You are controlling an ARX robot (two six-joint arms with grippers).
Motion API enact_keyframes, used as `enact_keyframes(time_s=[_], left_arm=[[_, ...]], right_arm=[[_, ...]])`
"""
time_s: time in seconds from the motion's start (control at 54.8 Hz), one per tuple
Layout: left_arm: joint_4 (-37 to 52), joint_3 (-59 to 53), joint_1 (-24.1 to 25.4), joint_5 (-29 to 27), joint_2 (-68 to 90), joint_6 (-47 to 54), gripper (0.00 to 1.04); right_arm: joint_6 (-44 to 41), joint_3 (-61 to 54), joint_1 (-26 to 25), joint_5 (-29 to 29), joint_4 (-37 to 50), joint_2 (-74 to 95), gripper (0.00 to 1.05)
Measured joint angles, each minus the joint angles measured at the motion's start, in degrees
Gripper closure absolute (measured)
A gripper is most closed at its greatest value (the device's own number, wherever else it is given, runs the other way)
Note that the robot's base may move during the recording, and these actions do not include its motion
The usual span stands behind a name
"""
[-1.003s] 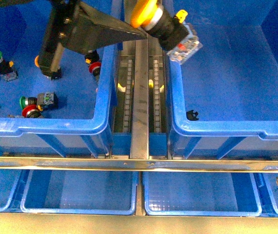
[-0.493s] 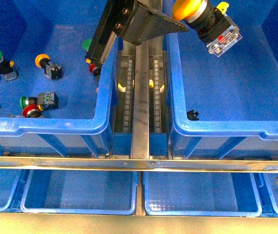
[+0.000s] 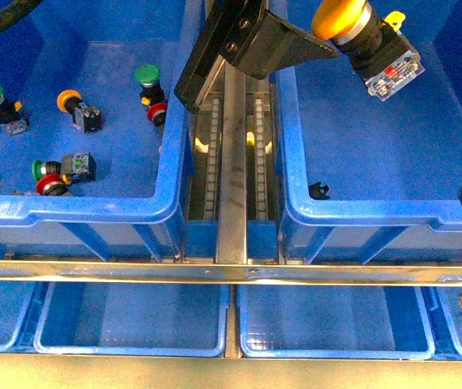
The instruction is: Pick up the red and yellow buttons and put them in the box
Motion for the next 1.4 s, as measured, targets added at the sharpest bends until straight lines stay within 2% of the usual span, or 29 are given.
enact_keyframes(time_s=[0.091,0.182,0.73,0.985,1.113,1.259,1.332,1.405], left_arm=[[0.0,0.1,0.0,0.0,0.0,0.0,0.70],[-0.3,0.1,0.0,-0.2,0.0,0.0,0.70],[-0.9,0.6,0.0,-0.4,0.3,0.0,0.70],[-1.0,0.7,0.0,-0.5,0.4,0.0,0.70],[-1.1,0.7,0.0,-0.7,0.4,0.0,0.70],[-1.2,0.7,0.0,-0.8,0.4,0.1,0.70],[-1.2,0.7,0.0,-0.9,0.4,0.2,0.70],[-1.4,0.7,0.0,-1.0,0.4,0.2,0.70]], right_arm=[[-2.3,4.7,0.8,1.7,10.9,13.0,0.07],[-3.9,8.6,1.8,3.1,15.8,21.3,0.07],[-4.6,14.9,7.5,5.1,17.5,28.7,0.07],[-4.6,17.4,8.3,5.7,18.0,31.5,0.07],[-4.3,17.8,8.2,5.7,17.7,31.7,0.32],[-4.2,17.9,7.9,5.5,17.6,31.7,0.53],[-4.2,17.9,7.7,5.1,17.4,31.7,0.60],[-4.2,17.9,7.5,4.9,17.2,31.7,0.62]])
